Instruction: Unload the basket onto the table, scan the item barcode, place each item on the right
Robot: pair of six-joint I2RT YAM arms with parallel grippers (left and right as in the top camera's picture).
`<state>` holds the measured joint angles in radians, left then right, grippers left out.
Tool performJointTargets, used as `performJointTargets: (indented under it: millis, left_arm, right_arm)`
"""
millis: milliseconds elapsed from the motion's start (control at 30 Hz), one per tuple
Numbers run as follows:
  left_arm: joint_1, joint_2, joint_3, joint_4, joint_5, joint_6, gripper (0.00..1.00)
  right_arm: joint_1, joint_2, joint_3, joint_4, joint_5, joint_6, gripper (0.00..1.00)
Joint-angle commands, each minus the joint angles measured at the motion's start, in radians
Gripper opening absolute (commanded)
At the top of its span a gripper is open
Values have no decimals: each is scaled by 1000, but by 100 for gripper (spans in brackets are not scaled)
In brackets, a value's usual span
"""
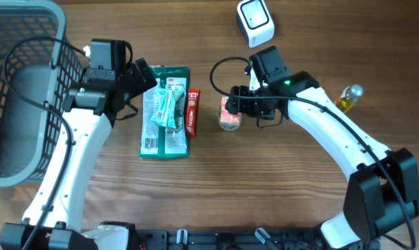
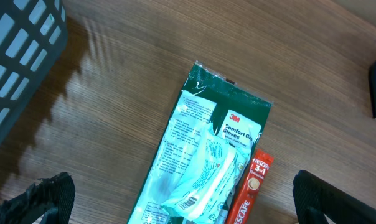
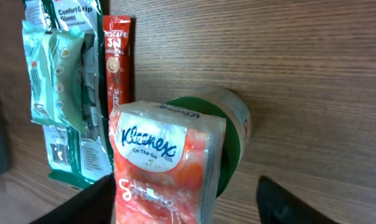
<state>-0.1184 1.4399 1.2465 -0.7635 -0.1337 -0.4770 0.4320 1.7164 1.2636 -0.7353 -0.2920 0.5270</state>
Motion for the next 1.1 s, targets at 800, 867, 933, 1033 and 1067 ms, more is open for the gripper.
performJointTargets:
  millis: [800, 867, 933, 1033, 1067]
  left_arm:
    - [3, -4, 12, 0, -6, 1, 100]
    - [3, -4, 13, 0, -6, 1, 100]
    - [3, -4, 13, 0, -6, 1, 100]
    - [3, -4, 12, 0, -6, 1, 100]
    - [3, -4, 13, 0, -6, 1, 100]
  right_arm:
    - [3, -5, -15, -27, -16, 18, 34]
    - [7, -5, -28, -13, -16, 25, 33]
    - [8, -5, -29, -12, -16, 26, 26]
    - [8, -5, -29, -10, -16, 26, 20]
    - [8, -5, -29, -10, -16, 26, 20]
